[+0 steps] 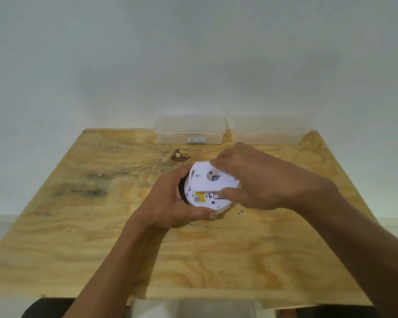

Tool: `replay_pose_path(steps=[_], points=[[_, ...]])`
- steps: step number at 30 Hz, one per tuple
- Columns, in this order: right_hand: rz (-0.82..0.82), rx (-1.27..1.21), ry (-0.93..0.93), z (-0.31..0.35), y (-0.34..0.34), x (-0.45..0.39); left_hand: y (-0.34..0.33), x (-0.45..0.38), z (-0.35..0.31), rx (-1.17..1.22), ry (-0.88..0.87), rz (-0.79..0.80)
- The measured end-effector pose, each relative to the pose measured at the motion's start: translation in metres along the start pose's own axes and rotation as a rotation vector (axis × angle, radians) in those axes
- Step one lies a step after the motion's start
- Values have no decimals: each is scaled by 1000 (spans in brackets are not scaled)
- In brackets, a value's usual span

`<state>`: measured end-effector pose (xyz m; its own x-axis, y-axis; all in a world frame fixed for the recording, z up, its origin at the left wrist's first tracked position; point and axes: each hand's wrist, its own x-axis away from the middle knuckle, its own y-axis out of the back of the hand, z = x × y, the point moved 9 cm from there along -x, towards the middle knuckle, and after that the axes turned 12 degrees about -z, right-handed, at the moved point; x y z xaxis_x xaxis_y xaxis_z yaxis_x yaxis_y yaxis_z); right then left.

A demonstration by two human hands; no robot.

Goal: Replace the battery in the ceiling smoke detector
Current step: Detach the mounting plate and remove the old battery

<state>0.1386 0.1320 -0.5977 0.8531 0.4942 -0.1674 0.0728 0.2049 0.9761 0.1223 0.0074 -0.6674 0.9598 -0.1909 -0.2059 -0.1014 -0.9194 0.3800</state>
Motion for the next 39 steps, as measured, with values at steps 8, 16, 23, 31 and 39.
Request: replay_pose_path(steps=[8, 16, 23, 31, 39], points=[[-401, -211, -594, -85, -24, 35, -1, 5, -1, -53, -19, -54], [-544, -176, -600, -85, -67, 53, -2, 5, 2, -57, -30, -100], [-562, -191, -641, -83, -67, 53, -2, 5, 1, -60, -43, -94], [-593, -231, -633, -80, -63, 54, -2, 6, 0, -76, -46, -104], [-507, -417, -230, -15, -27, 27, 2, 7, 4, -31, -30, -103]])
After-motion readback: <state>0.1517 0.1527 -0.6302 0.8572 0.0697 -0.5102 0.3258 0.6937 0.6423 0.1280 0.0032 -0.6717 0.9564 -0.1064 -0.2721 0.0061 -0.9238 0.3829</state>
